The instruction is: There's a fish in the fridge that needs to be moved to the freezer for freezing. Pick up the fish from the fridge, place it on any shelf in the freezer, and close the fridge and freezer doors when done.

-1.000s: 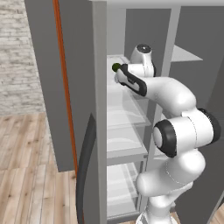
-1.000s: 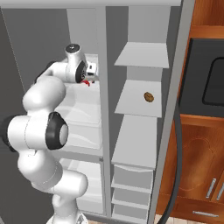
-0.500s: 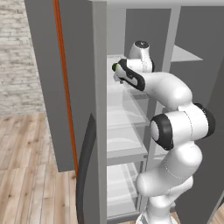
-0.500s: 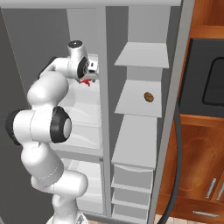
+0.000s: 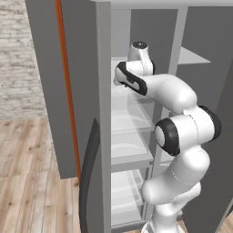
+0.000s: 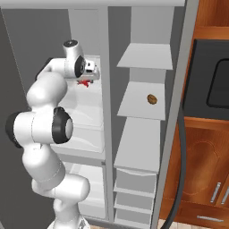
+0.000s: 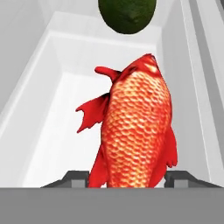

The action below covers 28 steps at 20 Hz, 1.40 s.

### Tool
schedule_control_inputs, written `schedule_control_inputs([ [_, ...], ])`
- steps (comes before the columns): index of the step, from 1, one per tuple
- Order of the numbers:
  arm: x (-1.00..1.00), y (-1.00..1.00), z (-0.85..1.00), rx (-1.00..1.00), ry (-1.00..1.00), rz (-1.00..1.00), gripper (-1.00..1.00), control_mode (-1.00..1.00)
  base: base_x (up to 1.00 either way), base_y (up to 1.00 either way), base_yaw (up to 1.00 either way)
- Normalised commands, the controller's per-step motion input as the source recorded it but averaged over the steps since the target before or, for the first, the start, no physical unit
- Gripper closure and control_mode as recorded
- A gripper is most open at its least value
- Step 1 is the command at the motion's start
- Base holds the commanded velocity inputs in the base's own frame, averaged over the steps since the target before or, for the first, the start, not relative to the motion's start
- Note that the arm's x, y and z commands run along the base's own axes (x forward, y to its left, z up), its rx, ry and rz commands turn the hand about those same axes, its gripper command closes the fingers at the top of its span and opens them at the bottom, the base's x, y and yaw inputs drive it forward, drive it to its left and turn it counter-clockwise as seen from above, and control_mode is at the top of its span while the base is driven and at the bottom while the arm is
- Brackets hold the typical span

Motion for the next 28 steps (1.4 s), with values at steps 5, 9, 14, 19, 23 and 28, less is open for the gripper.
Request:
schedule_control_inputs([
  [5, -0.62, 0.0, -0.07, 0.0, 0.07, 0.01, 1.0, -1.0, 0.0, 0.0, 0.0],
  [9, -0.91, 0.06, 0.22, 0.01, 0.07, 0.0, 1.0, -1.0, 0.0, 0.0, 0.0],
  [14, -1.0, 0.11, 0.11, 0.0, -0.03, 0.0, 1.0, -1.0, 0.0, 0.0, 0.0],
  [19, -1.0, 0.02, 0.21, 0.0, -0.03, 0.0, 1.0, -1.0, 0.0, 0.0, 0.0],
  [23, -1.0, 0.0, 0.42, -0.02, 0.0, 0.0, 1.0, -1.0, 0.0, 0.0, 0.0],
  [28, -1.0, 0.0, 0.48, 0.0, 0.0, 0.0, 1.0, -1.0, 0.0, 0.0, 0.0],
])
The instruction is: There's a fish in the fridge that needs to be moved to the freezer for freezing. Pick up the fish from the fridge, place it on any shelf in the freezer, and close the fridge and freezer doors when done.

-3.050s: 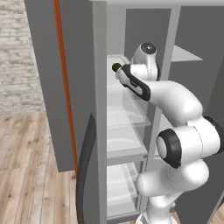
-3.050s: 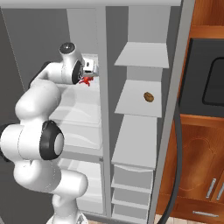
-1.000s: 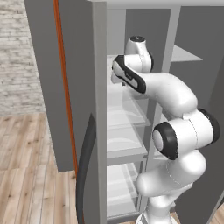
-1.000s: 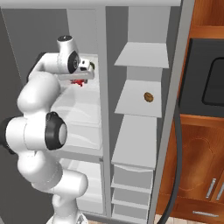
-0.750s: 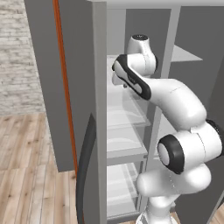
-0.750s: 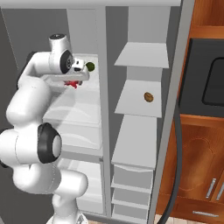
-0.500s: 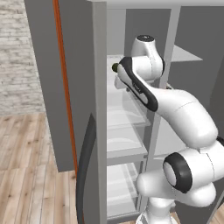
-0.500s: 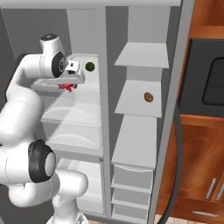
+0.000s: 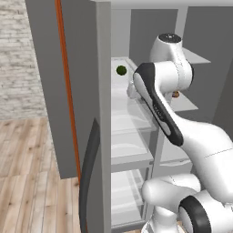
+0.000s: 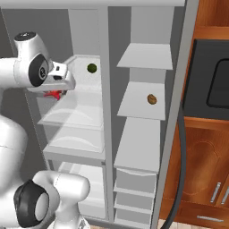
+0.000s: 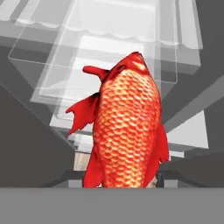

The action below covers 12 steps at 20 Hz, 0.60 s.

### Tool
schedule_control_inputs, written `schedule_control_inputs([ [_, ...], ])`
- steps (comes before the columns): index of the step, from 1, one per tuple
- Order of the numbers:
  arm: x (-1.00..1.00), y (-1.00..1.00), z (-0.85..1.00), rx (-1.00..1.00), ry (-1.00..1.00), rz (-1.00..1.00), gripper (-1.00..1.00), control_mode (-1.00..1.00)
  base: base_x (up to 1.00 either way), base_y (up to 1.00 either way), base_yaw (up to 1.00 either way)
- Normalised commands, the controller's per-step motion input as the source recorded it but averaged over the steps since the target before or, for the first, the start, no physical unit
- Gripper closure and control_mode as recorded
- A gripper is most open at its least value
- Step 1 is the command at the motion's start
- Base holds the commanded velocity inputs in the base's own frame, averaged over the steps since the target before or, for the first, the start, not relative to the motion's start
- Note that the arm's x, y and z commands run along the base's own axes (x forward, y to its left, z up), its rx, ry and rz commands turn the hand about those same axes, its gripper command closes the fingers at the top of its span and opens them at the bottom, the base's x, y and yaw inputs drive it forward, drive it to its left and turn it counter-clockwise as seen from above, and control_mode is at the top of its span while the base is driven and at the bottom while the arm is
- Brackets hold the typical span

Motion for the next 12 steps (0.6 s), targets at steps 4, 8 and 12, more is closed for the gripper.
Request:
schedule_control_inputs([
  [4, -1.0, -0.01, 0.43, 0.0, -0.01, 0.0, 1.0, -1.0, 0.0, 0.0, 0.0],
  [8, -1.0, -0.18, 0.38, 0.0, 0.0, 0.0, 1.0, -1.0, 0.0, 0.0, 0.0],
  [12, -0.97, -0.38, 0.46, -0.04, -0.08, -0.04, 1.0, -1.0, 0.0, 0.0, 0.0],
])
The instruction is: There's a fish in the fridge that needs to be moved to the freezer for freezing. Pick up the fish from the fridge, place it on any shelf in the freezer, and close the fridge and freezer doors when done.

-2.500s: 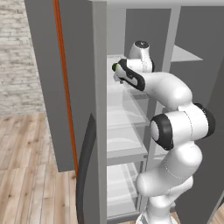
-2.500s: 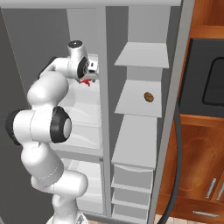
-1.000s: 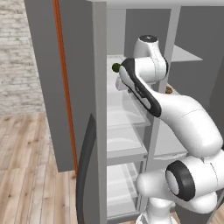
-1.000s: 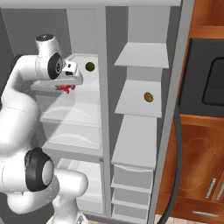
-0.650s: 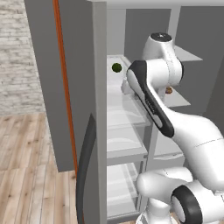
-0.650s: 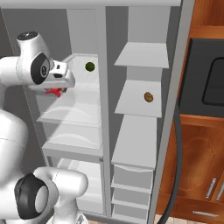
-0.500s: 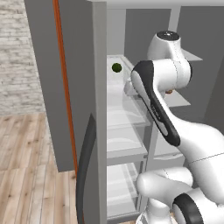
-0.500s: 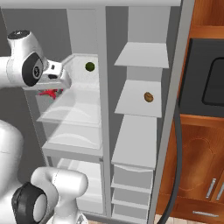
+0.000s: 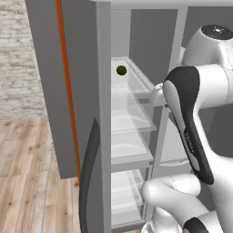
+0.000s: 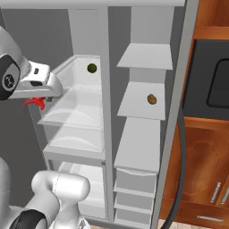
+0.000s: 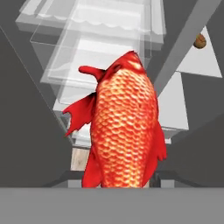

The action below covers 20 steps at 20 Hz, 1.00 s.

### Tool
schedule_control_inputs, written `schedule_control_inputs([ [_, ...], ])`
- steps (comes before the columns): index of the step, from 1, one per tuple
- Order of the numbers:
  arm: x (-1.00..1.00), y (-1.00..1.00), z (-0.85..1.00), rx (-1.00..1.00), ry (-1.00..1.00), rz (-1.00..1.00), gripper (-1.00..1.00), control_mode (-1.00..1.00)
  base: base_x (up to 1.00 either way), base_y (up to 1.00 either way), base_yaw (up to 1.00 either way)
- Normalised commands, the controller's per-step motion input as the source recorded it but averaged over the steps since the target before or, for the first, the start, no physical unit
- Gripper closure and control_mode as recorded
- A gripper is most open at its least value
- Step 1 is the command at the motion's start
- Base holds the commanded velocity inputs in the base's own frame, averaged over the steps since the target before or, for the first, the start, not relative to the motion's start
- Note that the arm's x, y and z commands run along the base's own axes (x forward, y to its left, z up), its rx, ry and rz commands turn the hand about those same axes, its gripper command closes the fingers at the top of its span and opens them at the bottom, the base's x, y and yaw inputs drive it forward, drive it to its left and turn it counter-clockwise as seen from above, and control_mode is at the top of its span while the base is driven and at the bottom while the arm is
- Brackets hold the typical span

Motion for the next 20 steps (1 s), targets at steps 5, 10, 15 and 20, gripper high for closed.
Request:
schedule_control_inputs([
  [5, -0.91, -0.58, 0.37, 0.0, -0.06, -0.03, 1.0, -1.0, 0.0, 0.0, 0.0],
  [10, -0.67, -0.6, 0.24, 0.0, -0.03, -0.07, 1.0, -1.0, 0.0, 0.0, 0.0],
  [15, -0.07, -0.55, 0.11, 0.0, -0.01, -0.05, 1.0, -1.0, 0.0, 0.0, 0.0],
  [20, 0.01, -0.38, 0.23, 0.0, -0.21, 0.0, 1.0, -1.0, 0.0, 0.0, 0.0],
])
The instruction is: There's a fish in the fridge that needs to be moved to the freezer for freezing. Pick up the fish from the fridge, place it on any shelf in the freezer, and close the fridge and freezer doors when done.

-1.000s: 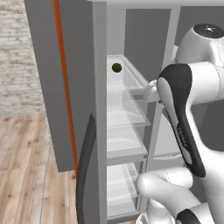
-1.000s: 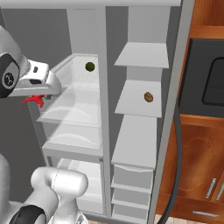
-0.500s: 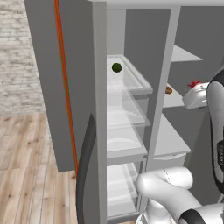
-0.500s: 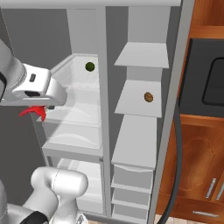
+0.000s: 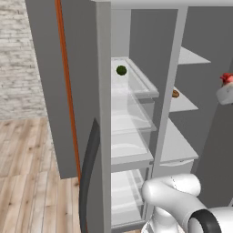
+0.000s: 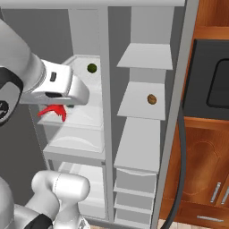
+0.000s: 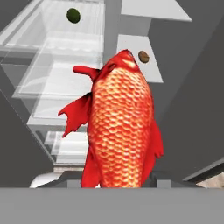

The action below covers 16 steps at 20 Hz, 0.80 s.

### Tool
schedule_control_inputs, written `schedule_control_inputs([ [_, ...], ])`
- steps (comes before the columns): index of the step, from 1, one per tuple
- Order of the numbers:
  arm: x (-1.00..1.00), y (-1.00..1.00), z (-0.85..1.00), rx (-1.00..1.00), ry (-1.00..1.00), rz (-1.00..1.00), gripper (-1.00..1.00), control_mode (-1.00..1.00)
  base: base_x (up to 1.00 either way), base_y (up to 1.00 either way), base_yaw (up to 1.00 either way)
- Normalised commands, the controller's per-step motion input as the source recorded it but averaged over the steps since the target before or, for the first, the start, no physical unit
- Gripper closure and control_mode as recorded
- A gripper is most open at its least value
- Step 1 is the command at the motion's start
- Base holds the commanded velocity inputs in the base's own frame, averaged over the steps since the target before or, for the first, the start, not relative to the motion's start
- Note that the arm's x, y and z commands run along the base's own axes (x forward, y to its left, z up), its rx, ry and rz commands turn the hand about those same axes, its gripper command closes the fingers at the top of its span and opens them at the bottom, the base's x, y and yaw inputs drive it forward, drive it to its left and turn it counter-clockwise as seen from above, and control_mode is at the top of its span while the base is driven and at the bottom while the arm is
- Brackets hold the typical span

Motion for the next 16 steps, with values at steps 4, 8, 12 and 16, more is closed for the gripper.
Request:
schedule_control_inputs([
  [4, 0.28, -0.21, 0.13, 0.0, -0.18, 0.0, 1.0, -1.0, 0.0, 0.0, 0.0],
  [8, 0.59, -0.16, 0.04, 0.0, -0.14, 0.0, 1.0, -1.0, 0.0, 0.0, 0.0],
  [12, 0.64, -0.25, 0.01, 0.0, -0.04, 0.0, 1.0, -1.0, 0.0, 0.0, 0.0],
  [16, 0.66, -0.23, 0.0, 0.0, -0.1, 0.03, 1.0, -1.0, 0.0, 0.0, 0.0],
])
